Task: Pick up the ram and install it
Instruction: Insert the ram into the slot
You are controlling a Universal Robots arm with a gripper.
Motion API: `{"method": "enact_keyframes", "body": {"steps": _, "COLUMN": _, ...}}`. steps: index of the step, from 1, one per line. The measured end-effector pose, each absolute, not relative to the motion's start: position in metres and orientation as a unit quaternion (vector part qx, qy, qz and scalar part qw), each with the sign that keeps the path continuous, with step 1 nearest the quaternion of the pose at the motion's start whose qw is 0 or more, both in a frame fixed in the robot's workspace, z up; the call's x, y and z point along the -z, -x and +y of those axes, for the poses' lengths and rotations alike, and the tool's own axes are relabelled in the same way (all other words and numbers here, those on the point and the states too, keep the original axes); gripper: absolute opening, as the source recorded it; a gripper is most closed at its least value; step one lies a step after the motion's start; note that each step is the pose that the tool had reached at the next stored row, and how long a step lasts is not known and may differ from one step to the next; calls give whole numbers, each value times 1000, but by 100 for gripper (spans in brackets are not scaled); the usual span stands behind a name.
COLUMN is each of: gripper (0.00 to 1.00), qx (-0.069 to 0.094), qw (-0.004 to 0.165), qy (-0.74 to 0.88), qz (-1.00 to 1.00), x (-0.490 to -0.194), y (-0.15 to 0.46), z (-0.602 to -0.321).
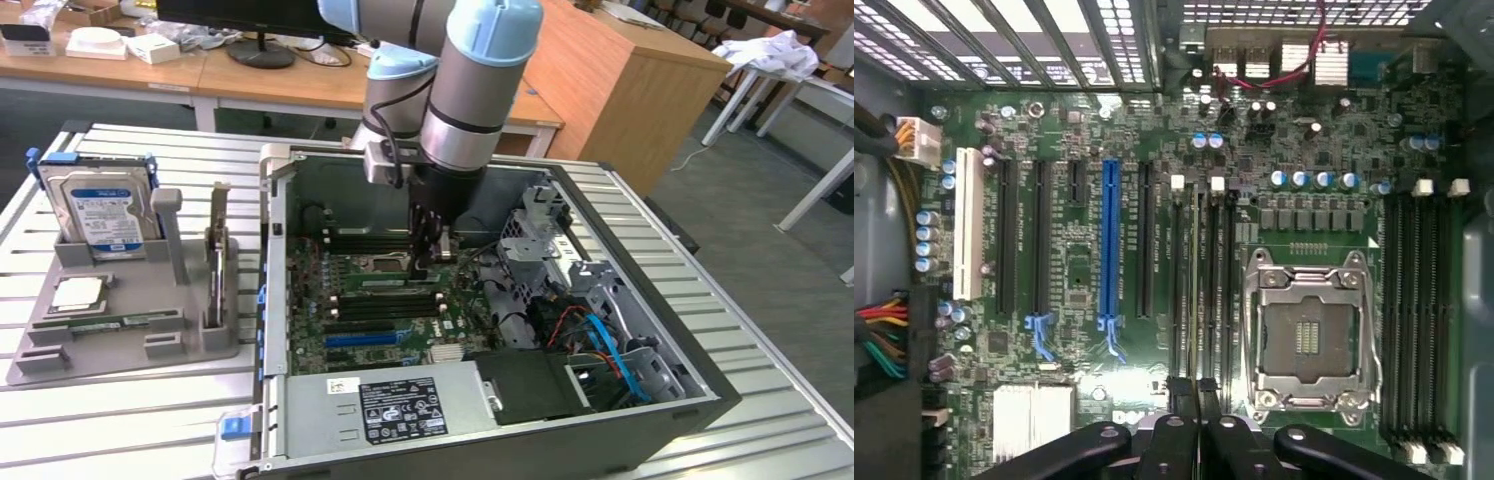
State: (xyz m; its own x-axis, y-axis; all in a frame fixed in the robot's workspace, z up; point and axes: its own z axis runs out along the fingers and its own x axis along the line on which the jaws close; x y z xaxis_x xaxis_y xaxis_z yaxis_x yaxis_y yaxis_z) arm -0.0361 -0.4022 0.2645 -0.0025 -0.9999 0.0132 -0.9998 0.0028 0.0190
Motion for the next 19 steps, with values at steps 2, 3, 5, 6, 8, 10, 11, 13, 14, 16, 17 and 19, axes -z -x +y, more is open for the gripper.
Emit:
{"method": "enact_keyframes", "body": {"steps": 2, "gripper": 12, "qx": 2, "qw": 11, "qy": -706, "qz": -708, "x": -264, "y": 36, "z": -405}}
{"method": "enact_keyframes", "body": {"steps": 3, "gripper": 12, "qx": 2, "qw": 11, "qy": -706, "qz": -708, "x": -263, "y": 36, "z": -407}}
{"method": "enact_keyframes", "body": {"steps": 5, "gripper": 12, "qx": 2, "qw": 11, "qy": -706, "qz": -708, "x": -263, "y": 36, "z": -409}}
{"method": "enact_keyframes", "body": {"steps": 6, "gripper": 12, "qx": 2, "qw": 11, "qy": -706, "qz": -708, "x": -262, "y": 36, "z": -409}}
{"method": "enact_keyframes", "body": {"steps": 8, "gripper": 12, "qx": 2, "qw": 12, "qy": -706, "qz": -708, "x": -261, "y": 36, "z": -409}}
{"method": "enact_keyframes", "body": {"steps": 10, "gripper": 12, "qx": 1, "qw": 13, "qy": -706, "qz": -708, "x": -259, "y": 36, "z": -410}}
{"method": "enact_keyframes", "body": {"steps": 11, "gripper": 12, "qx": 0, "qw": 13, "qy": -706, "qz": -708, "x": -257, "y": 36, "z": -410}}
{"method": "enact_keyframes", "body": {"steps": 13, "gripper": 12, "qx": -1, "qw": 14, "qy": -706, "qz": -708, "x": -255, "y": 36, "z": -410}}
{"method": "enact_keyframes", "body": {"steps": 14, "gripper": 12, "qx": -2, "qw": 16, "qy": -706, "qz": -708, "x": -254, "y": 36, "z": -410}}
{"method": "enact_keyframes", "body": {"steps": 16, "gripper": 12, "qx": -6, "qw": 19, "qy": -706, "qz": -708, "x": -254, "y": 36, "z": -409}}
{"method": "enact_keyframes", "body": {"steps": 17, "gripper": 12, "qx": -8, "qw": 21, "qy": -706, "qz": -708, "x": -253, "y": 36, "z": -409}}
{"method": "enact_keyframes", "body": {"steps": 19, "gripper": 12, "qx": -14, "qw": 24, "qy": -706, "qz": -708, "x": -253, "y": 36, "z": -408}}
